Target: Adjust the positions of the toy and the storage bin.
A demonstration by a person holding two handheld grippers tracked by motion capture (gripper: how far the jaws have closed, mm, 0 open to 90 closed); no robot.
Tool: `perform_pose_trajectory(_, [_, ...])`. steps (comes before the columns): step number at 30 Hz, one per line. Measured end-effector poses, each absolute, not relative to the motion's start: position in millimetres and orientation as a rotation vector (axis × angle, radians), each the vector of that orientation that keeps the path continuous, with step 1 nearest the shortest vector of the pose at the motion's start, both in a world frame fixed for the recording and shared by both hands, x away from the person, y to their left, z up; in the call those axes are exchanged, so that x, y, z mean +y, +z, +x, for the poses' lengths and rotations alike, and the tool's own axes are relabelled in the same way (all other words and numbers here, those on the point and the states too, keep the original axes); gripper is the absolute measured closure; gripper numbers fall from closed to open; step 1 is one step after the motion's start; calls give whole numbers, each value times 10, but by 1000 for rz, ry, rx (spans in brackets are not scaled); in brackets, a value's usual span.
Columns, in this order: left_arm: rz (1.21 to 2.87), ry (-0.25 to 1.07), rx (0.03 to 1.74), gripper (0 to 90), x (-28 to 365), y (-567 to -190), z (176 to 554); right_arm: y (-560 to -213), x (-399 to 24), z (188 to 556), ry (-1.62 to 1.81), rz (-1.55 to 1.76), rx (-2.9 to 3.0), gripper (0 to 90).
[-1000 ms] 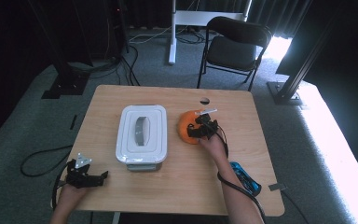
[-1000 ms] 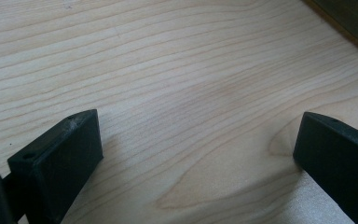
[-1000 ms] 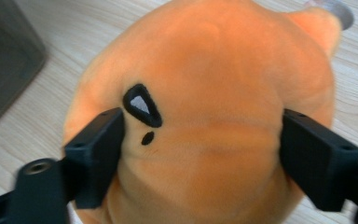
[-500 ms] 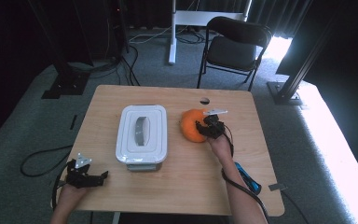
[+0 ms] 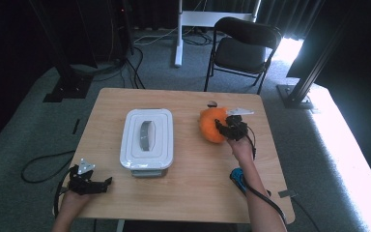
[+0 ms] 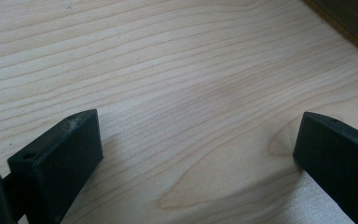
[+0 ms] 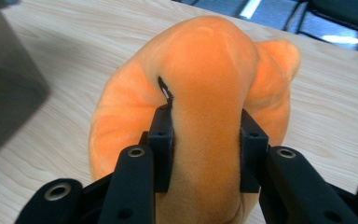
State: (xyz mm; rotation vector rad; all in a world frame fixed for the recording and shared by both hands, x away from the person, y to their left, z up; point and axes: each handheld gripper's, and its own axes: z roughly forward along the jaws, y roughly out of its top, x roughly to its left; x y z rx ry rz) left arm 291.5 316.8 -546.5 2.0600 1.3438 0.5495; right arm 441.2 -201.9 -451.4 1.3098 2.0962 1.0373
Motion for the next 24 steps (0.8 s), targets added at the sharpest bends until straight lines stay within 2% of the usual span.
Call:
perform_pose_trajectory(14, [2060,550,1344,15,3168,-5465,2915,-4434,-2895,4284,940,1429,1994,658])
perform_pose_trajectory(24, [2059,550,1344,15,3168,-5466,2915,-4591,-3266,4216,873,1487,2009,651])
